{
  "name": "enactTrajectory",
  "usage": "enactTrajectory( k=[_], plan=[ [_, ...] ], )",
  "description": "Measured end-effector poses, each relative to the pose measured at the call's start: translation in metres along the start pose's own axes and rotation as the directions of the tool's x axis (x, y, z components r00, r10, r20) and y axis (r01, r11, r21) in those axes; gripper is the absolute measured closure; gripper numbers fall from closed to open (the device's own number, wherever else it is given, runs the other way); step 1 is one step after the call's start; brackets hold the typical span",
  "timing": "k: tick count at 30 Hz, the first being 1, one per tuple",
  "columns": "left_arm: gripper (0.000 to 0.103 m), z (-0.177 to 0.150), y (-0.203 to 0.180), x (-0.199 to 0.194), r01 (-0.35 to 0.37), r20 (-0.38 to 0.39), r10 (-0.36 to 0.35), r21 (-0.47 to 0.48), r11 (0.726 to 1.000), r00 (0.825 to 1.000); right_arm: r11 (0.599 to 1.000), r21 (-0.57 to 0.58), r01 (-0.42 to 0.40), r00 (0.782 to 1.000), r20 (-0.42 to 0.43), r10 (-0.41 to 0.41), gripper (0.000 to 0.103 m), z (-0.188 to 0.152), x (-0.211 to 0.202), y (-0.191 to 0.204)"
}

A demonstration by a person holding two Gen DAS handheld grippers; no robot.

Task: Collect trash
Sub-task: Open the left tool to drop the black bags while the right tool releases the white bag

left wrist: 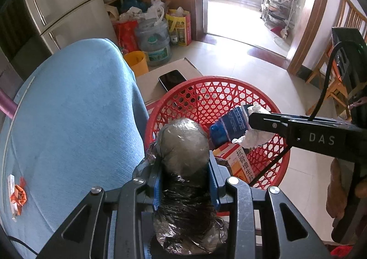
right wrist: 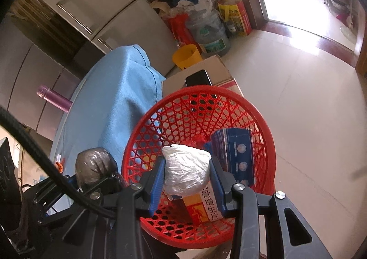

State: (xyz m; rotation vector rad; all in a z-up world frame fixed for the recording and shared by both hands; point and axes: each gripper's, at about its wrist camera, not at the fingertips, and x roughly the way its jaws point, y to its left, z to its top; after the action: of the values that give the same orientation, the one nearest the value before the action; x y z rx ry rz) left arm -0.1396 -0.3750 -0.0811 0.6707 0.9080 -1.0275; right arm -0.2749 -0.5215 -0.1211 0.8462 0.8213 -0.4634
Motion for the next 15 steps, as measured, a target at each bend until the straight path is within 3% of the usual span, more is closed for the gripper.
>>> enactTrajectory(
  k=[15],
  plan=[
    [0.064,-0.001,-0.0016,0.0062,0.018,-0.004,-0.018,0.004,1.0,1.0,0.998,0.052,0.021,0.999,-0.032,-0.019,0.058,-0.0003,0.0046,-0.0086]
  ],
)
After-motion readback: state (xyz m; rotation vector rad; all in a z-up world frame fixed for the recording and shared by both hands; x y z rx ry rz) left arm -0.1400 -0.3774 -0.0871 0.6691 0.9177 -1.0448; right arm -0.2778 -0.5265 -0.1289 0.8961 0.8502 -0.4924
